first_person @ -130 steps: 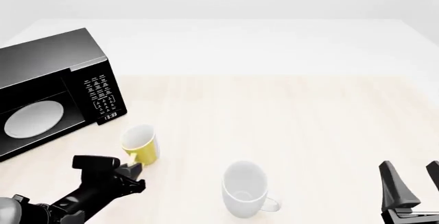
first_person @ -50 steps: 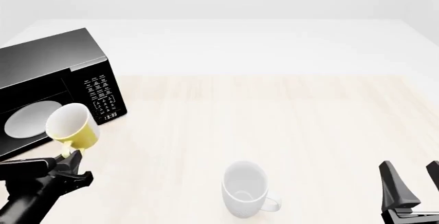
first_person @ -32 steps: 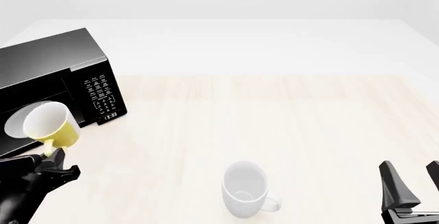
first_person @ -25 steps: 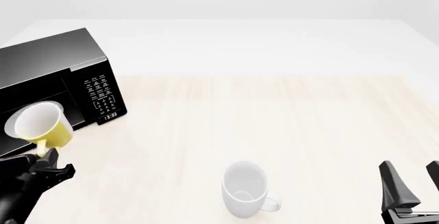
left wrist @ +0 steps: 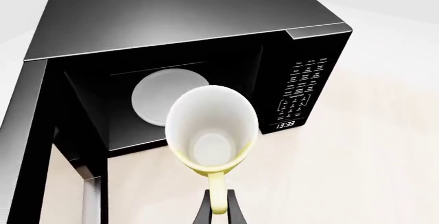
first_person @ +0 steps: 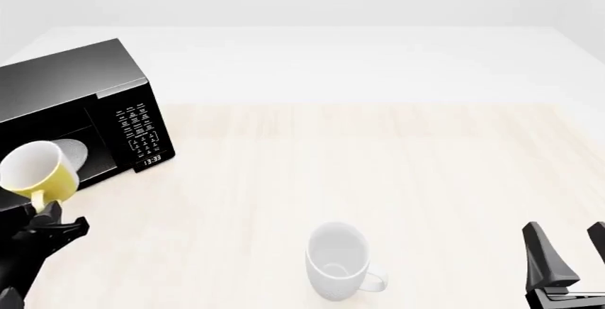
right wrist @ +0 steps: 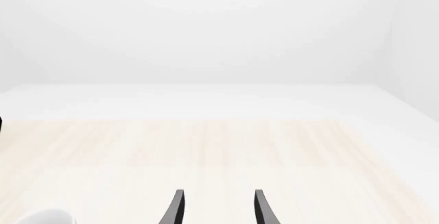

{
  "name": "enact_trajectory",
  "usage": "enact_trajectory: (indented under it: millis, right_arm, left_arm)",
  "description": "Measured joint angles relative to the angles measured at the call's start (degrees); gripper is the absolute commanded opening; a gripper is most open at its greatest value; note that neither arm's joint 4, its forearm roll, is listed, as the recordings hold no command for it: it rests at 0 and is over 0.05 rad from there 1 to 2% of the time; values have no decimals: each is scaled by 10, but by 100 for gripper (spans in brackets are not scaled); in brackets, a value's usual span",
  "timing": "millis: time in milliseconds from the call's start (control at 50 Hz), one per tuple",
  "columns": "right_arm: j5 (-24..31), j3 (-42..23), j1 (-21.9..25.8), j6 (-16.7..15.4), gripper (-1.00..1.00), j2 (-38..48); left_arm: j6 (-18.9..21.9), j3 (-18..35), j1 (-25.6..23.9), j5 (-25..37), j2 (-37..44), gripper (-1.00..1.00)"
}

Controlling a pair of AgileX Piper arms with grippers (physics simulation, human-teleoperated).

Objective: Put the yellow and white mug in the microwave and close it.

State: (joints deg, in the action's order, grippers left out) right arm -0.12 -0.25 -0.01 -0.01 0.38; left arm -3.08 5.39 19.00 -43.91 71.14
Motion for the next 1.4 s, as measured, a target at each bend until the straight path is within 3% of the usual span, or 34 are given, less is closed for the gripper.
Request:
enact_trajectory:
  millis: [820, 1400]
  right_arm:
    - [0, 0, 0, 0, 100, 0]
    - [0, 0, 0, 0, 100, 0]
  left_arm:
    - [-11, 70, 24, -57, 150, -100]
    - [-17, 104, 40, -73, 198, -100]
